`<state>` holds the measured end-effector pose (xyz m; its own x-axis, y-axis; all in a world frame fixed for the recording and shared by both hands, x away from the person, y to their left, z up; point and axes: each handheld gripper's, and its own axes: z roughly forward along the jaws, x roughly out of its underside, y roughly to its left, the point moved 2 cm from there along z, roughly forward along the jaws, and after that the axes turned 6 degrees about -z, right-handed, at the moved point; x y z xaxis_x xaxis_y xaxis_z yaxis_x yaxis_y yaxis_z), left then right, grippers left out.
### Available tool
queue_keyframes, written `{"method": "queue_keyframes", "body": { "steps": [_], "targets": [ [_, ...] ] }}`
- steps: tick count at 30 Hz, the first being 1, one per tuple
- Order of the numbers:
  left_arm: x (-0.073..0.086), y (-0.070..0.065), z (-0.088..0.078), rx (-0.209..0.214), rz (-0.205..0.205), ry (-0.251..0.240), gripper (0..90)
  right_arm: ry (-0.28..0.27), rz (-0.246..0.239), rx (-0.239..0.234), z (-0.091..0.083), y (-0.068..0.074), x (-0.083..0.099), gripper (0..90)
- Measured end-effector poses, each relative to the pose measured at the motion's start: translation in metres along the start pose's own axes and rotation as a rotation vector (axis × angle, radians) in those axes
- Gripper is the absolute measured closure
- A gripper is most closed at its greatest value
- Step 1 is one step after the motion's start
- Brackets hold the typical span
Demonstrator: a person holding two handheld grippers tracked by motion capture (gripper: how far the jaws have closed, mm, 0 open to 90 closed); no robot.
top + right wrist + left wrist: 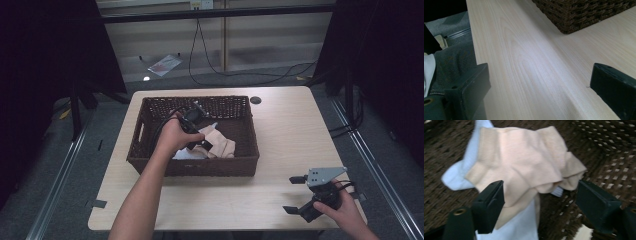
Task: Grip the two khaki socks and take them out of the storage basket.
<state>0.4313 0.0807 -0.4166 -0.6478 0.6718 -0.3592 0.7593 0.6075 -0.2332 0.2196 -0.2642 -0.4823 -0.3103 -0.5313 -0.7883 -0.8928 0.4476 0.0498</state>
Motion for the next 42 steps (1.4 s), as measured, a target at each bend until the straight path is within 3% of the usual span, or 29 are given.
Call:
{"method": "queue_keyframes", "body": {
  "steps": [14,23,29,32,35,42],
  "targets": [
    [-0.002,0.012,0.015,-0.046,0.011,0.006,48.8,-0.002,0.003,-0.002,0.0,0.0,0.0,2.7],
    [-0.005,0.014,0.024,-0.06,0.008,0.011,50.6,-0.019,0.017,-0.021,0.0,0.001,-0.001,2.7],
    [-0.005,0.014,0.027,-0.074,0.012,0.023,56.8,-0.023,0.013,-0.015,-0.002,0.0,-0.001,2.6],
    [-0.004,0.015,0.027,-0.08,0.017,0.046,68.6,-0.023,0.015,-0.015,-0.002,0.001,-0.001,2.6],
    [-0.004,0.015,0.023,-0.073,0.016,0.032,82.2,-0.024,0.015,-0.018,-0.002,0.0,-0.001,2.6],
    [-0.003,0.016,0.011,-0.058,-0.029,0.012,86.8,-0.021,0.012,-0.016,-0.002,0.0,-0.001,2.6]
  ]
}}
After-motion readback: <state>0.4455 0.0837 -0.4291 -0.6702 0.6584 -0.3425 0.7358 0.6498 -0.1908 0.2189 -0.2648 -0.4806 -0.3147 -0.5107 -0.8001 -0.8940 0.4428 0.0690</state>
